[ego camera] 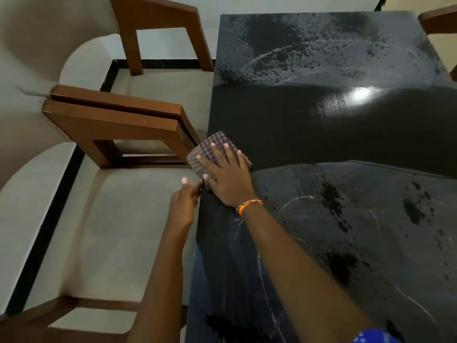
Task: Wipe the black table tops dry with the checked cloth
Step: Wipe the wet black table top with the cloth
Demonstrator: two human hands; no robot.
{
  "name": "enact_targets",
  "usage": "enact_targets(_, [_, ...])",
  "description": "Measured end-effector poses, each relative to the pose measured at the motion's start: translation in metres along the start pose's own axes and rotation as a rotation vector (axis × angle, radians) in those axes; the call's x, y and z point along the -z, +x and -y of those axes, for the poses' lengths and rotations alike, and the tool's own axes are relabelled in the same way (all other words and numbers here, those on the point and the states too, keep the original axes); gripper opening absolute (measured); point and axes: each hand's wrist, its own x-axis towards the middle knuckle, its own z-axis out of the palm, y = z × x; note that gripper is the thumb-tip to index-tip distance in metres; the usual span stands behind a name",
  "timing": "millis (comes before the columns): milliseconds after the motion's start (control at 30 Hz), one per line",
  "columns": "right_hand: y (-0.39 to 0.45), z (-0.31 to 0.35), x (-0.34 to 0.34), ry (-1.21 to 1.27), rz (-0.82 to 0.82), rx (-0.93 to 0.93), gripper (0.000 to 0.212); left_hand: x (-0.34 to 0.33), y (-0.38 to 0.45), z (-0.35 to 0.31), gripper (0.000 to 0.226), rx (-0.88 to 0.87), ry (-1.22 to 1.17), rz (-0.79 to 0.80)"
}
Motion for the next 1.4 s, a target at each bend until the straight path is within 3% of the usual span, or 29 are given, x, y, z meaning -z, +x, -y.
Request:
enact_targets(333, [-0.089,-0.19,0.059,-0.063,-0.143,-0.565,0.051,-0.015,-0.002,0.004,0.058,0.029,0.062,-0.038])
enact_targets(500, [-0.096,-0.179,0.057,-0.012,-0.181,-0.758,0.054,-0.013,0.002,0.007,0.06,0.064,0.057,-0.029])
enact_targets(633, [-0.07,-0.11,0.035,-0.06,-0.136,-0.62,0.055,-0.018,-0.002,0.009,0.062,0.048,0.062,-0.018])
enact_targets(800, [-0.044,0.001,0.001,0.02,-0.009,-0.229,0.056,-0.031,-0.014,0.007,0.061,0.015,-0.02,-0.037])
enact_targets(900, [-0.044,0.012,-0.002,0.038,0.054,-0.075,0.054,-0.038,-0.018,0.004,0.056,-0.052,-0.022,-0.063])
enact_targets(1000, [-0.054,-0.019,0.008,0.039,0.028,-0.027,0.05,-0.056,-0.026,0.006,0.058,-0.205,0.347,-0.101])
enact_targets(1100, [-0.073,-0.067,0.023,0.001,-0.017,-0.127,0.053,-0.085,-0.04,0.009,0.068,-0.36,0.708,-0.051])
enact_targets(1233, [-0.113,-0.159,0.052,-0.012,-0.093,-0.358,0.052,-0.128,-0.058,0.009,0.068,-0.517,0.864,0.066])
enact_targets(1400, [-0.175,-0.266,0.086,-0.036,-0.185,-0.684,0.051,-0.157,-0.067,0.006,0.07,-0.468,1.032,0.106])
